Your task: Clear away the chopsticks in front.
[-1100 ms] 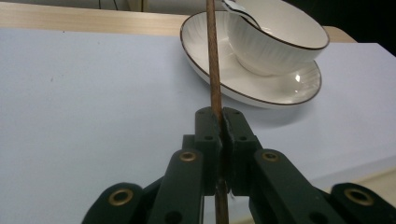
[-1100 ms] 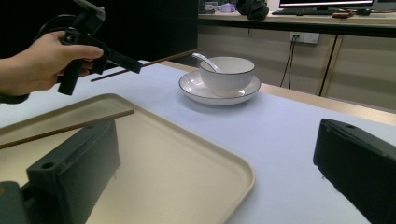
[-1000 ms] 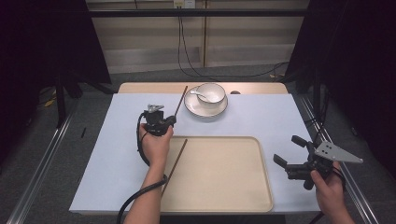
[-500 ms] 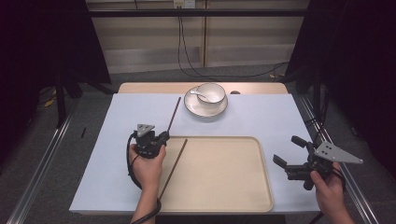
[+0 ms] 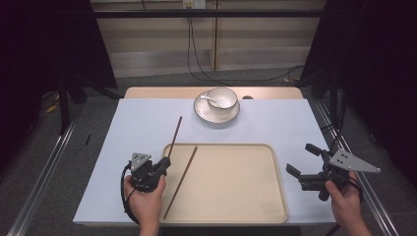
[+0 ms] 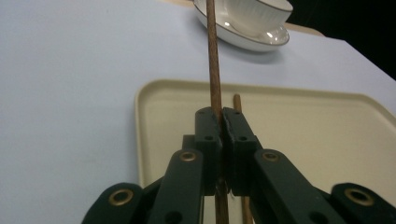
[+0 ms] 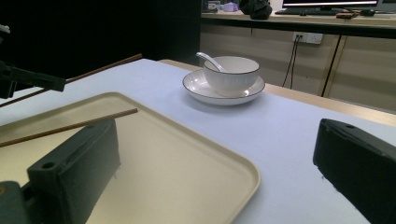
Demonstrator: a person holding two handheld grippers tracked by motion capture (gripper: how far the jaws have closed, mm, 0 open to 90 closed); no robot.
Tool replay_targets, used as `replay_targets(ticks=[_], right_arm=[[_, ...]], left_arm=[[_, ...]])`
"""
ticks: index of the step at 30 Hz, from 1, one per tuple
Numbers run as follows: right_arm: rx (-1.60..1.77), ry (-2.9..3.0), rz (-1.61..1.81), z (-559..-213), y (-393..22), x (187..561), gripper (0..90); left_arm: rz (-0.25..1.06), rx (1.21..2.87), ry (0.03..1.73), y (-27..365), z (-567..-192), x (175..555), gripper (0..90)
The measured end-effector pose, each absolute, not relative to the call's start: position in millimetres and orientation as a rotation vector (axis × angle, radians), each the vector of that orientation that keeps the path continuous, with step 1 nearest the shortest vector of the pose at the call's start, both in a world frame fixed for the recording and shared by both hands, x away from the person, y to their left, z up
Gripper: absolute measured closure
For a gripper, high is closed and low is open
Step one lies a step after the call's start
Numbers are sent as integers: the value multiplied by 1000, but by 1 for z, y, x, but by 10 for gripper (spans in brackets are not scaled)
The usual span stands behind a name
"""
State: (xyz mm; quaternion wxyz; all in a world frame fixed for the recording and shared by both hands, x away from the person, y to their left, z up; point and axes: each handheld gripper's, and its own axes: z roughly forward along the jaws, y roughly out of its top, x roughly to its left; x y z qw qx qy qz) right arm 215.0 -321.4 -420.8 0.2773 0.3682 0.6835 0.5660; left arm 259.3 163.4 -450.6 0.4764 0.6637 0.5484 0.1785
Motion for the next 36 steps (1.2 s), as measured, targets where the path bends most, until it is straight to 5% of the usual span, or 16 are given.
replay_targets(ticks=[36], right_arm=[[977,1854,1519,-422,-319,220,0]], left_arm=[[364,1723,1354,170,-474,208,855]])
